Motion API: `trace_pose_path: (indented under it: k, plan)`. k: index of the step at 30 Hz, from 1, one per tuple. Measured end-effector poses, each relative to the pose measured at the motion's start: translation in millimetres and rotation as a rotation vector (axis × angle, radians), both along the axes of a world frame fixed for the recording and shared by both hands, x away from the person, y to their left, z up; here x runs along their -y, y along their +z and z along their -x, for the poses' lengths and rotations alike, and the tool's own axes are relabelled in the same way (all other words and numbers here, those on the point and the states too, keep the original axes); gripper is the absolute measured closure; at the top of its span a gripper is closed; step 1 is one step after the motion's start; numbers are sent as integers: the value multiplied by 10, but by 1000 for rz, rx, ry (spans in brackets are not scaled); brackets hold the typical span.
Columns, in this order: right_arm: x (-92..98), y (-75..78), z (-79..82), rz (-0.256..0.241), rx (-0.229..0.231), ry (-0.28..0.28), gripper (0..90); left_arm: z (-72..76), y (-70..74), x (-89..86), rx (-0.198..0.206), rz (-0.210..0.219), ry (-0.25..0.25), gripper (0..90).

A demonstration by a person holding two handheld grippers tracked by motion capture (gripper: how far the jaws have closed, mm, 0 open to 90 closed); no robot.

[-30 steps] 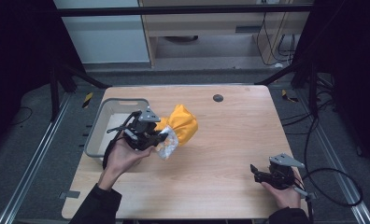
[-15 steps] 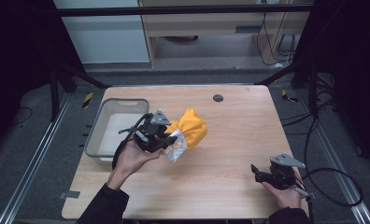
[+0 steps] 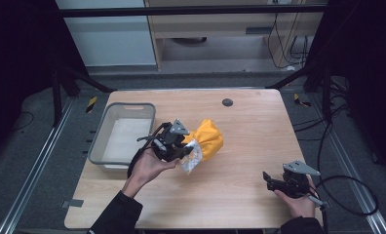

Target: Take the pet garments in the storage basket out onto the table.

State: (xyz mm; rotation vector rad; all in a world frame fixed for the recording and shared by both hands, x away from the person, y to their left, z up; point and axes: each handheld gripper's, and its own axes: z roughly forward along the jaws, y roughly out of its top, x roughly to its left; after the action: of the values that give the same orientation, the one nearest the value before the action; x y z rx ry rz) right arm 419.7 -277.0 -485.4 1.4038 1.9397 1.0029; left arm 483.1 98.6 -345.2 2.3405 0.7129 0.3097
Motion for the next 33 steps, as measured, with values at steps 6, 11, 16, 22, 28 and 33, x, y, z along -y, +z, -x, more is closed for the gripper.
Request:
trace_pose_path:
  k: [6,11,16,22,28,33]
  plan:
    - [8,0,1,-3,-1,-3,176,-27,-94,71,-14,-16,-8,827]
    - [14,1,3,-2,1,-5,176,-41,-157,111,-23,-24,-14,827]
    - [16,0,2,-1,0,-4,175,-64,-242,158,-37,-31,-21,827]
    - [18,-1,1,3,1,-6,174,-81,-335,220,-49,-43,-24,827]
    - [20,-1,2,4,1,-6,174,-101,-412,277,-57,-46,-28,827]
    - [24,-3,1,9,4,-5,174,-112,-498,325,-61,-49,-30,826]
